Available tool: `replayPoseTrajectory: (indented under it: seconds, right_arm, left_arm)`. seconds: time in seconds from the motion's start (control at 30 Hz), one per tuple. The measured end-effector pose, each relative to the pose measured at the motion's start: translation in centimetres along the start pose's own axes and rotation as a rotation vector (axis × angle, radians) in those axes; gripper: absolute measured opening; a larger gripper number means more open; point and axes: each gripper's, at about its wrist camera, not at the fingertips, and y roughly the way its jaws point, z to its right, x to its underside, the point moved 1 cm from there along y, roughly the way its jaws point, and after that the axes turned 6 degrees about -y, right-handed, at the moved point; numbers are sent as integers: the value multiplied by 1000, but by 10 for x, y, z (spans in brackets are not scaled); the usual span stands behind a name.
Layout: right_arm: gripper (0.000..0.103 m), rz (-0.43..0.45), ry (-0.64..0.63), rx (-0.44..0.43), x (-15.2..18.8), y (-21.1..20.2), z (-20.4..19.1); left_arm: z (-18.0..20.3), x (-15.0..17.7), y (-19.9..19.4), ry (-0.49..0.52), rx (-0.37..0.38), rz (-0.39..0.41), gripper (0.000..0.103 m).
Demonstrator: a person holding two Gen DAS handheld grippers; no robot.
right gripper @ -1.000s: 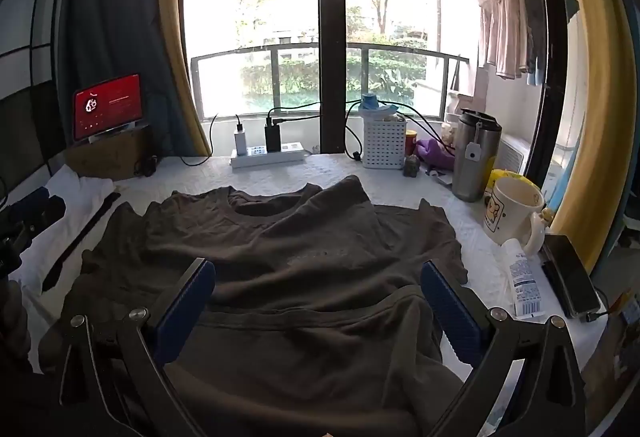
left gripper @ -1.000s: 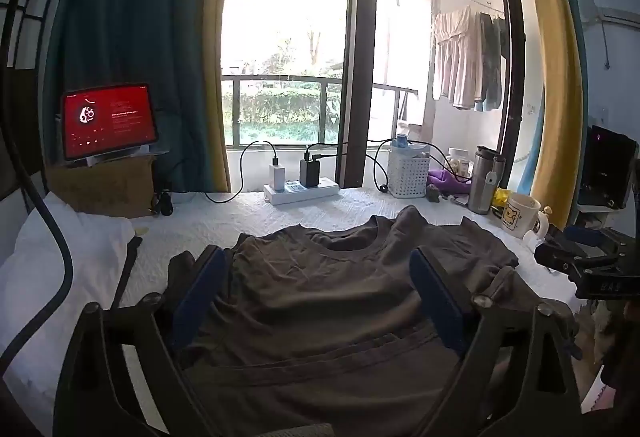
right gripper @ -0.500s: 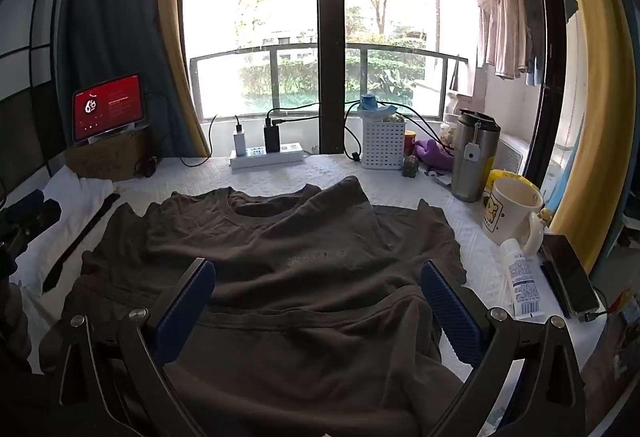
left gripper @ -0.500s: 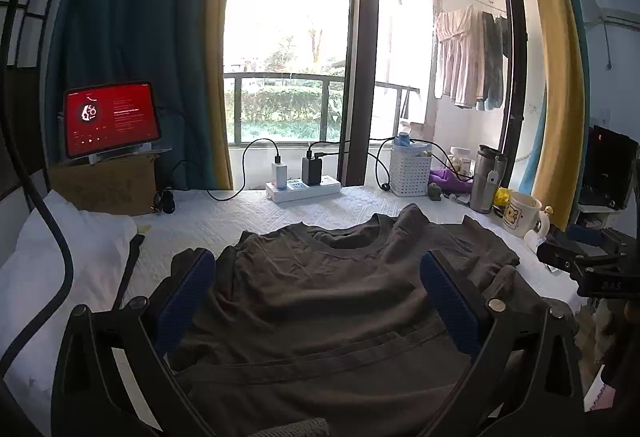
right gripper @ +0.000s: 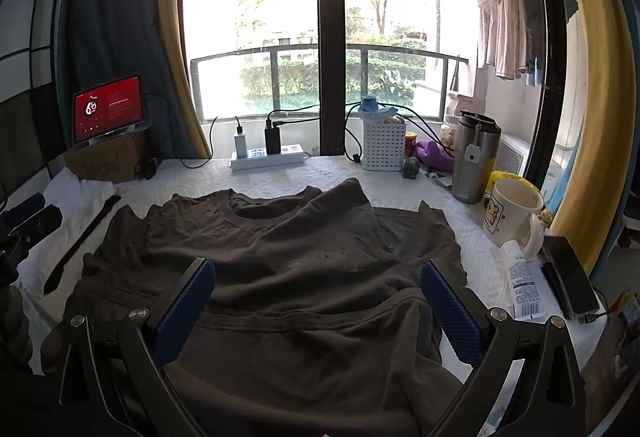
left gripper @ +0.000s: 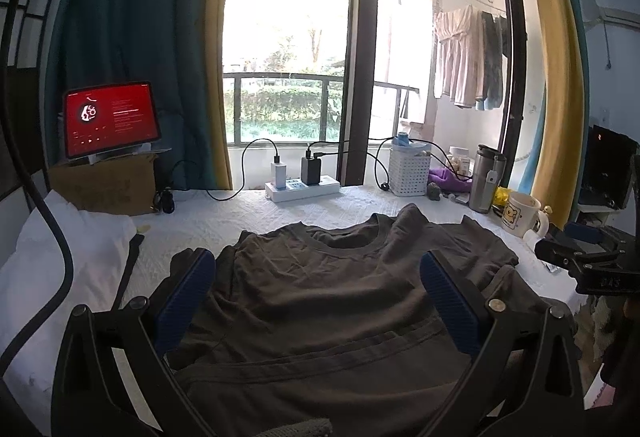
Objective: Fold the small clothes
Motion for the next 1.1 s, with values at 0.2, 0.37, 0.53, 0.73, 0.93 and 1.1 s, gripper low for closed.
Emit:
replayPoseTrajectory:
  seconds: [0.2, 0.37, 0.53, 0.73, 0.93, 1.1]
  right_arm:
    - [103, 1, -2, -1, 0, 0, 0]
    - [103, 2, -2, 0, 0, 0, -1]
    - [103, 1, -2, 0, 0, 0, -1]
    - [103, 1, -2, 1, -1, 0, -1]
    - [103, 2, -3, 0, -1, -1, -1]
    - [103, 3, -3, -1, -1, -1, -1]
  left_arm:
    - [0, 1, -1, -7, 9, 0, 101]
    - [-1, 1, -2, -9, 6, 2, 101]
    - [-1, 0, -2, -8, 3, 5, 101]
    - [-1, 0, -2, -11, 4, 1, 101]
    - [-2, 0, -2, -12, 4, 1, 101]
    - [-2, 0, -2, -11, 1, 1, 101]
